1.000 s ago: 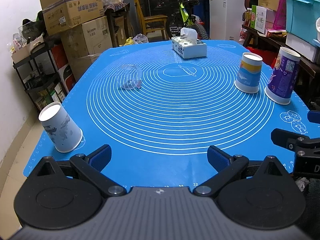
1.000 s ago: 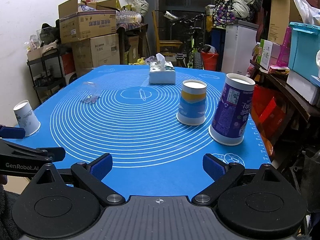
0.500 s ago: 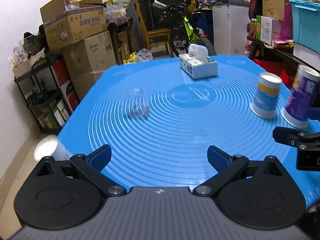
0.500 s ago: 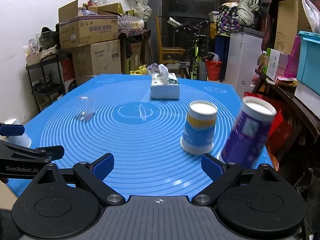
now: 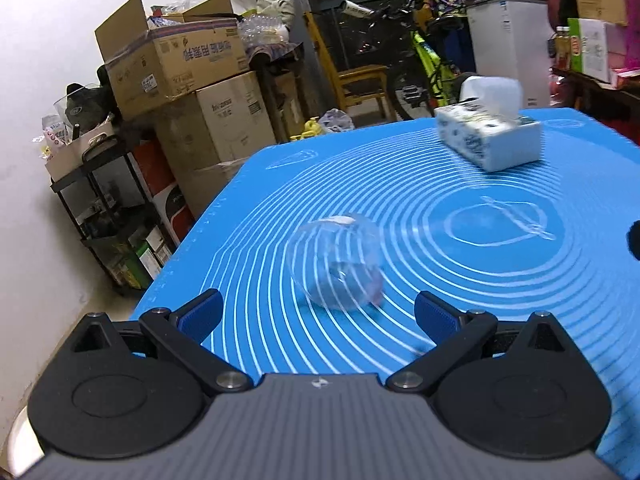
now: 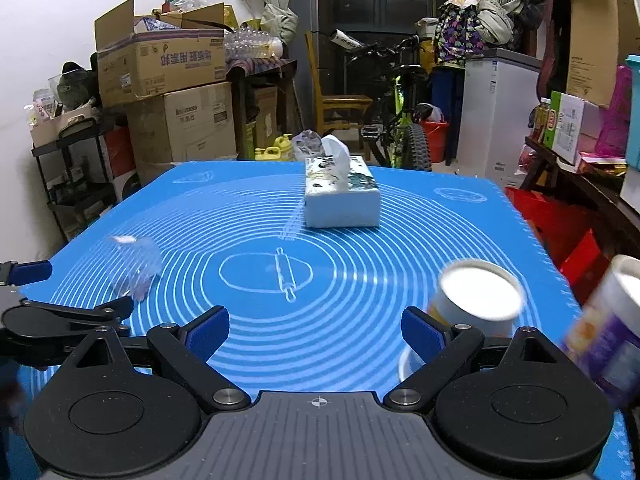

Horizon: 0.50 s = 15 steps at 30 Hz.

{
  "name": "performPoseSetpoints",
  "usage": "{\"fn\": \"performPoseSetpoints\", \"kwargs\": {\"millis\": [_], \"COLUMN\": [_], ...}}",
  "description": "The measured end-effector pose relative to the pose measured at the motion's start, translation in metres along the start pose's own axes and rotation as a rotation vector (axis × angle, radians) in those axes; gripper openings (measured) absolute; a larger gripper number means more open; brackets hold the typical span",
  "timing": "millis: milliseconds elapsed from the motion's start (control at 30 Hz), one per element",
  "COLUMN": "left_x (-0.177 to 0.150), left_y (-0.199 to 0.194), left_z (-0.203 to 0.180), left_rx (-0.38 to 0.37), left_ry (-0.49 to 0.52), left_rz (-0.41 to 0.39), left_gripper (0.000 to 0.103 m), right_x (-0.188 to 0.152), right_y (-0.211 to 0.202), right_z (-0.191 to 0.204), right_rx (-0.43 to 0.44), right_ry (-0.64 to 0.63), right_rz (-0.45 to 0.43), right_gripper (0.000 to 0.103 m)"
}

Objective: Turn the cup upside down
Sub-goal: 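Move the left tool toward the clear plastic cup lying on its side, then close the left gripper on the clear plastic cup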

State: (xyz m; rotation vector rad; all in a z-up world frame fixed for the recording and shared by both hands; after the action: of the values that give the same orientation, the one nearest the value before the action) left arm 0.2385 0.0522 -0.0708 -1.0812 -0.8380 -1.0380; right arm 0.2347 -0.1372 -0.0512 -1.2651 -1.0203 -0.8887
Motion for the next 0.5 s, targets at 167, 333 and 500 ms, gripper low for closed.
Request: {"fn": "performPoseSetpoints", "kwargs": {"millis": [167, 333, 500], "left_x": [-0.001, -0.003, 0.004], "left_y": [0.025, 0.044, 0.05], "left_z": [0.005, 0.001, 0.004], "left_rx": [-0.005, -0.061, -0.056], "left_ry": [-0.052, -0.087, -0.107], "left_rz": [-0.006, 0.041, 0.019], "left_gripper": [0.101, 0.099, 0.075], "right_x": [-0.001, -0.002, -0.005], "right_y": [0.017, 0.023, 0.021], "right_z": [0.003, 0.004, 0.002], "right_rx": [0.002, -0.004, -0.013], "right_ry": [-0.001, -0.009, -0.011], "right_rz": [0.002, 0.002, 0.004], "right_gripper": [0.094, 0.094, 0.094]}}
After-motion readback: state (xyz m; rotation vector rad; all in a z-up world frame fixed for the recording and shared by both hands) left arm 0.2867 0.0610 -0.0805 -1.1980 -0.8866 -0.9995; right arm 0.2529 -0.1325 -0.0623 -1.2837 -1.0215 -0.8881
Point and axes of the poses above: each gripper's, at about its wrist camera, not at the fingertips, and y roughly the way its jaws point, z to its left, x to its top, the point moved 6 cm from there along y, roughly the way its jaws point, and after that the axes turned 14 degrees about -z, right-handed, at the moved point
